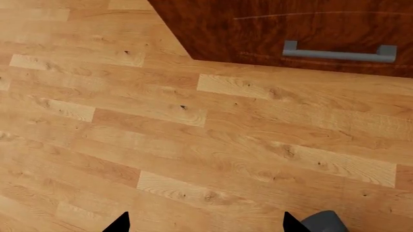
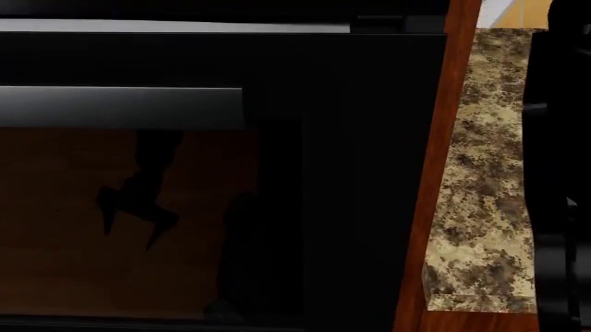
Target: Press the stop button on the microwave
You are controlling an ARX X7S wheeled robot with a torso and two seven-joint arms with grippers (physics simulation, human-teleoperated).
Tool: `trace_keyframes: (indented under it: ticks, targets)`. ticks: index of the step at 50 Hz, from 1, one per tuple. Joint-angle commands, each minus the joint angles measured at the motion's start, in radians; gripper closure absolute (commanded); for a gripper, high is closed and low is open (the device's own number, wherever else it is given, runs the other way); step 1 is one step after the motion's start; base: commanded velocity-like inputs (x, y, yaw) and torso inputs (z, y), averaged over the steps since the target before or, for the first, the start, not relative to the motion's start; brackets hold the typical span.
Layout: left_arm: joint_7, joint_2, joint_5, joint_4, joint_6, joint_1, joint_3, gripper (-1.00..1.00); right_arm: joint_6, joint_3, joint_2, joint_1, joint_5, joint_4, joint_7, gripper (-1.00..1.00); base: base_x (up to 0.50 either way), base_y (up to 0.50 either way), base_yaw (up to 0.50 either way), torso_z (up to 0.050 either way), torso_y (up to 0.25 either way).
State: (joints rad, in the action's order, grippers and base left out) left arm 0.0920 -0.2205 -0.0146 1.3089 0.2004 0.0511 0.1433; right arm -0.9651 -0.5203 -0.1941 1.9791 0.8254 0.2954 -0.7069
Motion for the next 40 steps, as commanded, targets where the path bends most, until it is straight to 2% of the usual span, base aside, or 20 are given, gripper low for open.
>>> trace_keyframes:
  ticks: [1, 28, 40]
  targets:
    - [0.000, 0.000, 0.000, 0.000, 0.000, 0.000, 0.000, -1.00, 0.082, -0.043, 0.006, 0.000, -0.058, 0.104, 0.061, 1.00, 0.00, 0.00, 0.00, 0.000, 0.000]
    - [0.000, 0.000, 0.000, 0.000, 0.000, 0.000, 0.000, -1.00, 0.184, -0.098, 0.022, -0.013, -0.114, 0.228, 0.147, 1.00, 0.00, 0.00, 0.00, 0.000, 0.000]
    - [0.000, 0.000, 0.000, 0.000, 0.000, 0.000, 0.000, -1.00, 0.178, -0.098, 0.009, -0.017, -0.109, 0.216, 0.147, 1.00, 0.01, 0.00, 0.00, 0.004, 0.000]
